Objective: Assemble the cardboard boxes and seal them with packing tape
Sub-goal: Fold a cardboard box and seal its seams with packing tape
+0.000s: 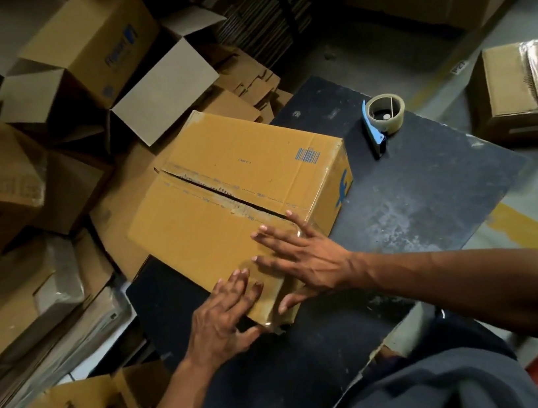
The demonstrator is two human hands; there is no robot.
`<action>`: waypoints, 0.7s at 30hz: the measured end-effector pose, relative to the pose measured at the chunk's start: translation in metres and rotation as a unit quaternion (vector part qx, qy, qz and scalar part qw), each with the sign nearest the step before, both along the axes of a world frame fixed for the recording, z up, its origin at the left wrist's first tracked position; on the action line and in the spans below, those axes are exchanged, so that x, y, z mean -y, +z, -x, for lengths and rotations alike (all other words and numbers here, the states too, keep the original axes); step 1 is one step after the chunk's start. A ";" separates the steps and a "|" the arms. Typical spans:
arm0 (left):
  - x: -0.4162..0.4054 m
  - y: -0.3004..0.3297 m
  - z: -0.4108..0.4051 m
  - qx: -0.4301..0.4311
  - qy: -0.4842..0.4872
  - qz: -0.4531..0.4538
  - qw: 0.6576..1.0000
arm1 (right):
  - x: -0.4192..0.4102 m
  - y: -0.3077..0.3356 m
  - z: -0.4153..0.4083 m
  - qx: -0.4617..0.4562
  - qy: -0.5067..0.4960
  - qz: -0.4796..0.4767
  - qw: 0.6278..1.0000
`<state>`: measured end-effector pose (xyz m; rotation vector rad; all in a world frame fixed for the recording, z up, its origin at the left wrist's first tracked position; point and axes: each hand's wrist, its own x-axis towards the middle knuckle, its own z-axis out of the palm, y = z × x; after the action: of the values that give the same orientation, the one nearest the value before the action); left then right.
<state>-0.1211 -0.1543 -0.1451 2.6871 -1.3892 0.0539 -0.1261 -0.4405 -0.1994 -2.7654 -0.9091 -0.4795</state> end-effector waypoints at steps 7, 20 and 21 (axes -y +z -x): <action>0.000 -0.004 0.002 -0.003 0.009 -0.002 1.000 | -0.022 -0.021 0.013 0.006 0.042 -0.006 0.999; 0.021 -0.012 0.024 -0.054 0.172 0.004 0.984 | -0.009 -0.009 0.014 -0.062 0.090 -0.045 0.993; 0.028 -0.012 0.030 -0.067 0.212 0.013 0.975 | -0.007 -0.009 0.013 -0.067 0.098 -0.035 0.992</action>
<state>-0.1515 -0.1819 -0.1569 2.8518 -0.7554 -0.0718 -0.1393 -0.4337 -0.2080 -2.5755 -1.0955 -0.2839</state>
